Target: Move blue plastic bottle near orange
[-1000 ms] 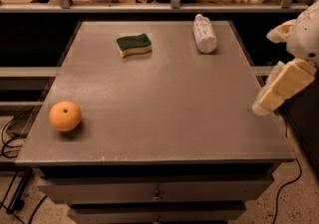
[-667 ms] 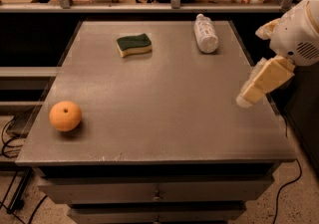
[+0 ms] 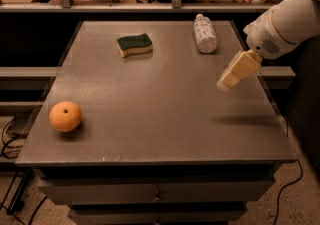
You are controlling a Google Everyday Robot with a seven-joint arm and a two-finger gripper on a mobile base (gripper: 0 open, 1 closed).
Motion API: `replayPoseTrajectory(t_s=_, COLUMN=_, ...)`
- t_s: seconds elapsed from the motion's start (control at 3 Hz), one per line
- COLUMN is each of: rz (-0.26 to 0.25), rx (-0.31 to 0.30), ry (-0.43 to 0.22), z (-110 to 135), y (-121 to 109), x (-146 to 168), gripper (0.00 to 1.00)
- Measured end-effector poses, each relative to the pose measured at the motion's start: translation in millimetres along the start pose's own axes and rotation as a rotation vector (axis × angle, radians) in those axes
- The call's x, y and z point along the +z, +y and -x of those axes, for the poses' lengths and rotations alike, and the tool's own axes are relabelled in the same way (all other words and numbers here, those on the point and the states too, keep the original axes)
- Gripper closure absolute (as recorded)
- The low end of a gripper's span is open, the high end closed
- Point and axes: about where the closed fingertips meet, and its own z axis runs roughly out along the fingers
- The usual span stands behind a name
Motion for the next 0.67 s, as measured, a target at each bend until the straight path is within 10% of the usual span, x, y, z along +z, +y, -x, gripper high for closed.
replayPoseTrajectory(t_s=0.67, rz=-0.016, rx=0.012, ry=-0.019, z=7.0, y=-7.0, x=7.5, gripper=0.0)
